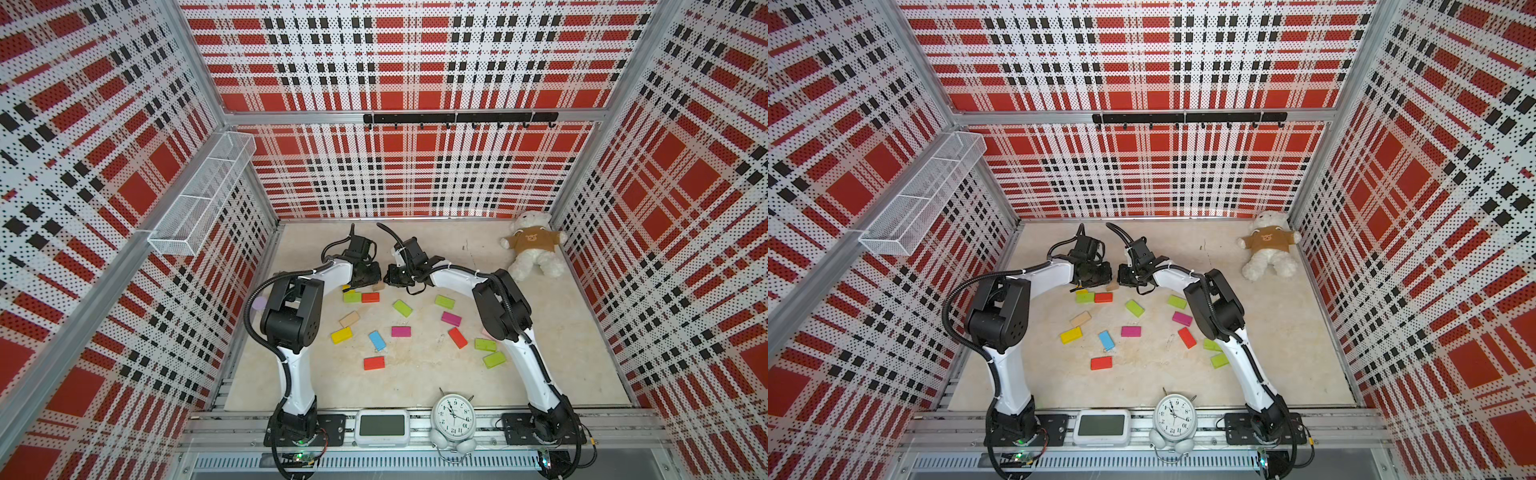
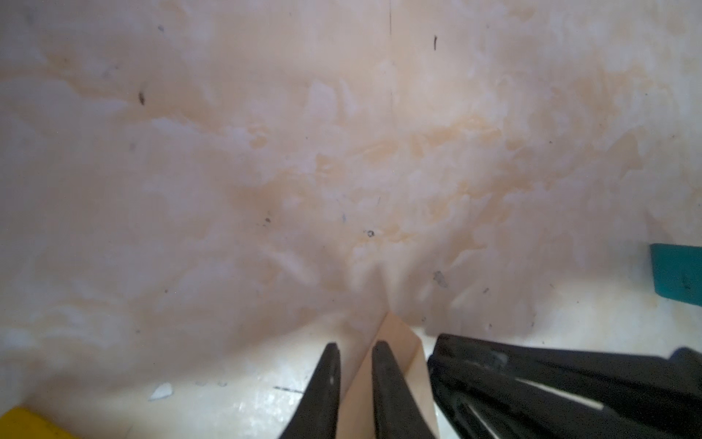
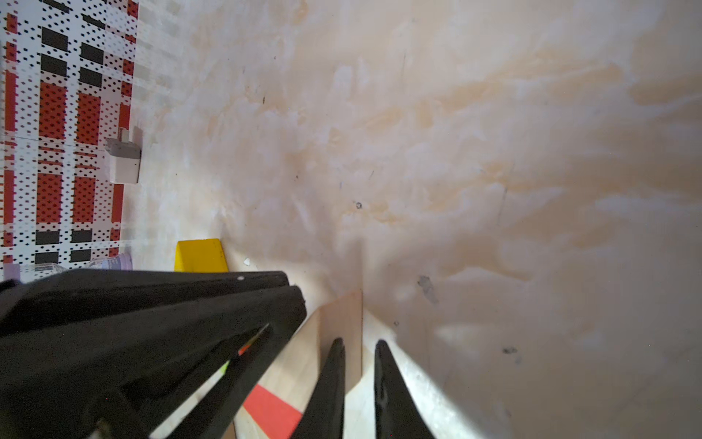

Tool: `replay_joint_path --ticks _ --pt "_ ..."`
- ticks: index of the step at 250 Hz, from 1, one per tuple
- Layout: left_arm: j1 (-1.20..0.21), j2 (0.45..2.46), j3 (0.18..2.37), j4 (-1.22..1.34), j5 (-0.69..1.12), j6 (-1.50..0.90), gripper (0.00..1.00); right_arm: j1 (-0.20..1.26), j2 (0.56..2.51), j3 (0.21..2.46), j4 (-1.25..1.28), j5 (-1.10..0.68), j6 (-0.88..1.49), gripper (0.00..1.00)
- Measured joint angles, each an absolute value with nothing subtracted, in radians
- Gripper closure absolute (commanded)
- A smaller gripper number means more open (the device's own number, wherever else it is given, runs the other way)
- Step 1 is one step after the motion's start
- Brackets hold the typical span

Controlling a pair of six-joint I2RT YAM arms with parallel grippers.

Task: Assemble a carrot with building blocks
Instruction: Assemble the building block at the center of the board.

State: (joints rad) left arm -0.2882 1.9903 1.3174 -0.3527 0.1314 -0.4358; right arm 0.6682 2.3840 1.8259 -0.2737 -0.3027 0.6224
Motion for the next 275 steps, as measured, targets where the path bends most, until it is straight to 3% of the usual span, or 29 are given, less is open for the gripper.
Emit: replay_joint_path --ticks 275 --pt "-0.295 1.969 1.283 -0.375 0.13 -0.436 0.82 0.685 2.384 1.805 -0.257 -0.306 0.641 0.83"
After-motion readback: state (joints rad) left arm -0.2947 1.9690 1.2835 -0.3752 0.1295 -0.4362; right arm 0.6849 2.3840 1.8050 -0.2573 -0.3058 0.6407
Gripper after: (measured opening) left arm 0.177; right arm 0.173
